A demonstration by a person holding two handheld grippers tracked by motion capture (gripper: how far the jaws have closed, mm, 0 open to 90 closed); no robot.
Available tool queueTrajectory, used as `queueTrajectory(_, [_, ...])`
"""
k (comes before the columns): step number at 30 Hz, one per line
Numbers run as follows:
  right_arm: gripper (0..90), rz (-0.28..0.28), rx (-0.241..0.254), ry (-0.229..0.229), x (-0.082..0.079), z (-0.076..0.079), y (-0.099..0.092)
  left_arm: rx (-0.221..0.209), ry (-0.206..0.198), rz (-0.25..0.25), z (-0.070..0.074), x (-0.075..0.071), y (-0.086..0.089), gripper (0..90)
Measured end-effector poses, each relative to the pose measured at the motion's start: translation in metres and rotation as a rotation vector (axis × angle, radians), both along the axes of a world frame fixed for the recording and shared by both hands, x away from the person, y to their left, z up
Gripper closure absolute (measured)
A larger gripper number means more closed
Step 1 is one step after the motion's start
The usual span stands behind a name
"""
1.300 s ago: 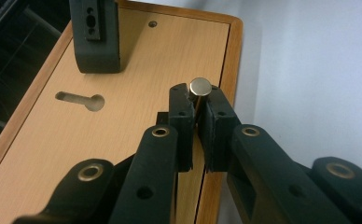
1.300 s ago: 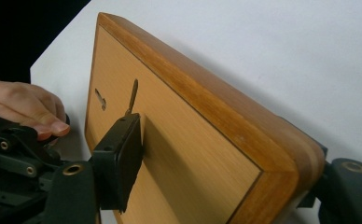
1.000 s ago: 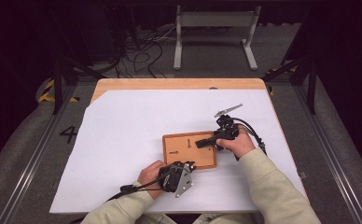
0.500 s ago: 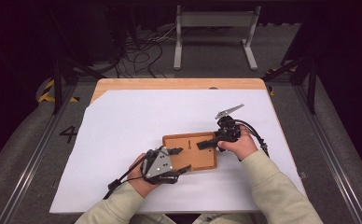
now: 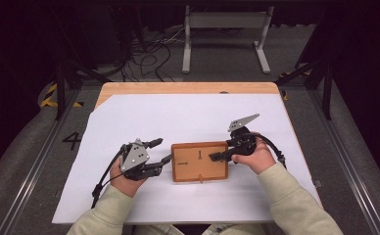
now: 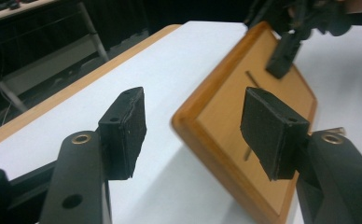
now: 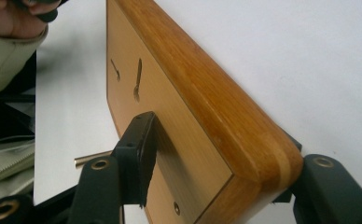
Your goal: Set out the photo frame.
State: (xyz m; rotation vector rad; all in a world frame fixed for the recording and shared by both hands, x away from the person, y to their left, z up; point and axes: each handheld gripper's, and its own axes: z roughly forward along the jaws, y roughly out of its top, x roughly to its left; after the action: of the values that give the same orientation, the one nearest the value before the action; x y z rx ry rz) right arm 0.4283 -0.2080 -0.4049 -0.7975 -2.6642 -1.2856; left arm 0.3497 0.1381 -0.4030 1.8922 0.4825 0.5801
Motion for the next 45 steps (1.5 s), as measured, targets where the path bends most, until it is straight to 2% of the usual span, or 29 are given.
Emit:
queueTrajectory(7, [48.8, 0.038, -0.046, -0.105, -0.018, 0.007, 0.000, 0.013, 0.044, 0.032, -0.006, 0.008, 0.004, 38.9])
queueTrajectory(14, [50.6, 0.058, -0.082, -0.166, -0.031, 0.012, 0.000, 0.007, 0.067, 0.047, -0.008, 0.011, 0.007, 38.6])
queueTrajectory(18, [52.2, 0.078, -0.110, -0.215, -0.042, 0.015, 0.001, 0.022, 0.104, 0.089, -0.011, 0.015, 0.008, 38.7])
queueTrajectory(19, [52.2, 0.078, -0.110, -0.215, -0.042, 0.015, 0.001, 0.022, 0.104, 0.089, -0.011, 0.015, 0.008, 38.7])
queueTrajectory(25, [55.0, 0.108, -0.158, -0.289, -0.058, 0.018, 0.003, 0.012, 0.143, 0.107, -0.014, 0.018, 0.010, 38.7])
queueTrajectory(30, [58.9, 0.140, -0.177, -0.329, -0.072, 0.018, 0.003, 0.016, 0.157, 0.111, -0.017, 0.017, 0.013, 38.7])
queueTrajectory(41, [66.0, 0.158, -0.193, -0.377, -0.092, 0.018, 0.002, 0.012, 0.175, 0.104, -0.018, 0.019, 0.013, 38.6])
queueTrajectory(45, [67.6, 0.183, -0.223, -0.410, -0.100, 0.019, 0.005, 0.012, 0.175, 0.101, -0.019, 0.018, 0.012, 38.7])
